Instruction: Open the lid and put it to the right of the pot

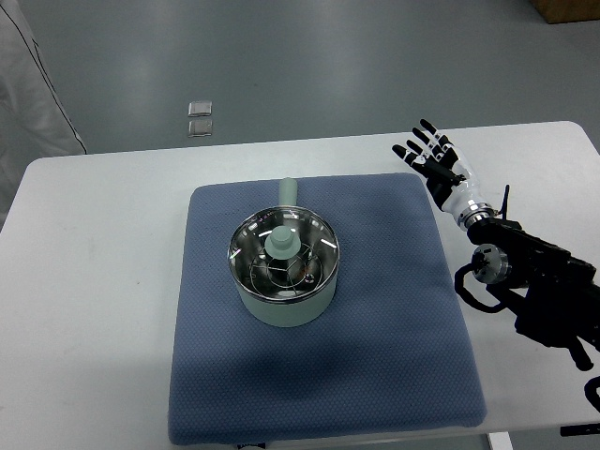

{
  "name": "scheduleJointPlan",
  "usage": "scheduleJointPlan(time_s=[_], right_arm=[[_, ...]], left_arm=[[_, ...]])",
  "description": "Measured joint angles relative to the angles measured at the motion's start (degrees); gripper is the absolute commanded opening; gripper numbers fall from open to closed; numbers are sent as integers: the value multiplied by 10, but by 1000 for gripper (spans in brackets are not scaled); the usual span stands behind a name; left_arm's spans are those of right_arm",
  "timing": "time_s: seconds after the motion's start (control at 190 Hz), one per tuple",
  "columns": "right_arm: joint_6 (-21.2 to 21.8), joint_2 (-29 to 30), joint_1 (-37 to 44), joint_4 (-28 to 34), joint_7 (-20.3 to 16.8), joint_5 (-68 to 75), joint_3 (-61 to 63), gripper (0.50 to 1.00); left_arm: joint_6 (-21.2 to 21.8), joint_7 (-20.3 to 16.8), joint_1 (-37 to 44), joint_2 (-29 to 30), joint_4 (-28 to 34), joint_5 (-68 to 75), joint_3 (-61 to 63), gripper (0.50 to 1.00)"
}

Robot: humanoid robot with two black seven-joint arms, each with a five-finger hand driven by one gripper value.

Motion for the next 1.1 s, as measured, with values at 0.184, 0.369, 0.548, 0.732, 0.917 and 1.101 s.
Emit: scheduleJointPlan(time_s=[0.184,0.369,0.548,0.732,0.917,1.101], right_arm=[[0,0,0,0,0,0,0,930],[0,0,0,0,0,0,0,930],[0,0,0,0,0,-1,0,930],[-1,-1,3,-2,0,-2,-1,930],[-2,-2,3,-3,-1,-2,-1,930],[-2,-2,2,-9,-1,-2,-1,930]], left_arm=[[0,0,1,0,-3,1,3,1000],[0,0,2,0,-1,1,1,1000],[6,0,-2,0,4,-1,1,1000],[6,0,-2,0,2,-1,-1,1000],[6,0,-3,0,2,0,0,1000],[6,0,-3,0,3,0,0,1000]])
